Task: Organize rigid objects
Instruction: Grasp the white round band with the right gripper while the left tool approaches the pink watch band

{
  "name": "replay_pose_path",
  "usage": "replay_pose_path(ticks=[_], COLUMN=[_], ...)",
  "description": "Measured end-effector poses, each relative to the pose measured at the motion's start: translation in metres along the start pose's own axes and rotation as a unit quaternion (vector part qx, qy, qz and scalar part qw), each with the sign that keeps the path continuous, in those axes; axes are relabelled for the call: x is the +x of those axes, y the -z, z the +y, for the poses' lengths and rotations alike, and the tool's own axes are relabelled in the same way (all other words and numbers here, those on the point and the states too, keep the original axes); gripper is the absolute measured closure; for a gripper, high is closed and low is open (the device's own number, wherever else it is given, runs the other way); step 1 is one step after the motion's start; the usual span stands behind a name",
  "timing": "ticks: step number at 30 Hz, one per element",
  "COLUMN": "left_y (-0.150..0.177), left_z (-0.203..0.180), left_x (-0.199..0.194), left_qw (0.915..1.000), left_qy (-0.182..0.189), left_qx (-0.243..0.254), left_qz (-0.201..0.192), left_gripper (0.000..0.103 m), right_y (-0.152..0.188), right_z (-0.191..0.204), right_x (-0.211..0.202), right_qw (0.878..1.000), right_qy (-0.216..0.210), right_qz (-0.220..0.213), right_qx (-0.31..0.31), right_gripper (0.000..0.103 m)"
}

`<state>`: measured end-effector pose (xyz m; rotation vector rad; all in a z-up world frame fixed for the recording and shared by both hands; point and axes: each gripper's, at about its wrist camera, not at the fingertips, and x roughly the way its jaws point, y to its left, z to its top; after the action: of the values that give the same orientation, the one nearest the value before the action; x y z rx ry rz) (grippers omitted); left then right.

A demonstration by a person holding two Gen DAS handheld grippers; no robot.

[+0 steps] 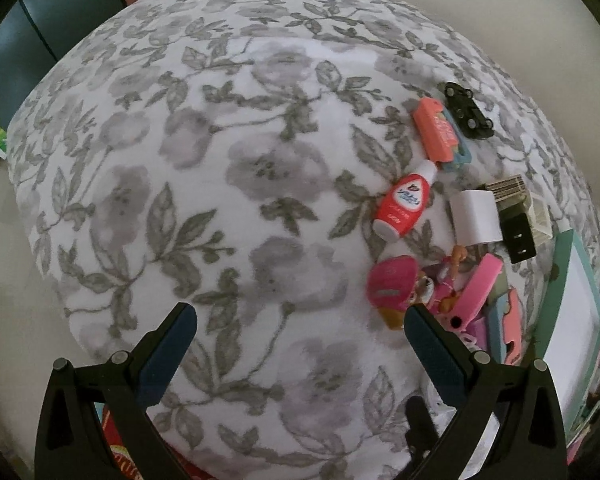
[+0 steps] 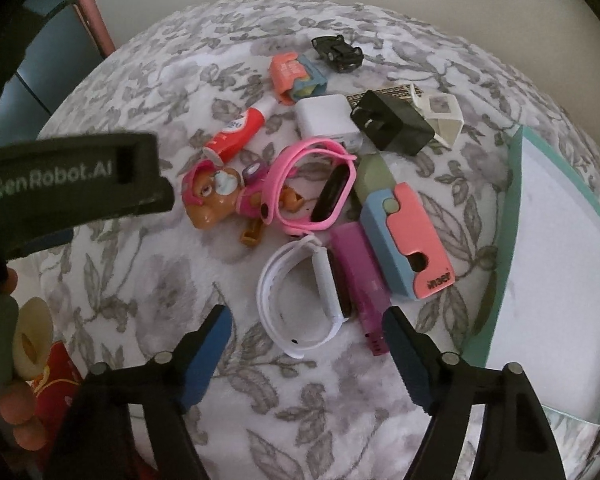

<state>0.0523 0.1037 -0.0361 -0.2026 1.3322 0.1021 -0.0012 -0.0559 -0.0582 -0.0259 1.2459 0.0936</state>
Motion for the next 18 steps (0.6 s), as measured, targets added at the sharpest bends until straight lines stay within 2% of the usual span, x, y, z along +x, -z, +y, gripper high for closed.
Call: replay_pose_path(ticks=[4, 6, 7, 18], left_y=[-0.001, -0.002, -0.003, -0.011], left_z=[-0.006, -0.010, -0.014, -0.041], left_x=[0.004, 0.005, 0.004, 0.013], left_qw=[0.9999, 0.9998, 0.9998, 0.9985], left_qy=[0.014, 0.017, 0.018, 0.047], left_qx=[0.003, 0.007, 0.009, 0.025], left_qz=[0.006, 0.005, 0.004, -0.011], left_gripper=[0.000, 0.000, 0.000, 0.000], right_y=[0.000, -0.001, -0.001, -0.006], right_z=[0.002, 0.002, 0.002, -0.009], right_x=[0.003, 0.002, 0.001, 0.001], right_qw=[1.000, 1.000, 1.000, 1.000], right_qy=[0.009, 0.006, 0.004, -0.021], right_qz=[0.000, -0.004, -0.004, 0.006], right_qx=[-0.007, -0.002, -0.001, 0.022], right_gripper=[0.033, 0.040, 0.048, 0.049])
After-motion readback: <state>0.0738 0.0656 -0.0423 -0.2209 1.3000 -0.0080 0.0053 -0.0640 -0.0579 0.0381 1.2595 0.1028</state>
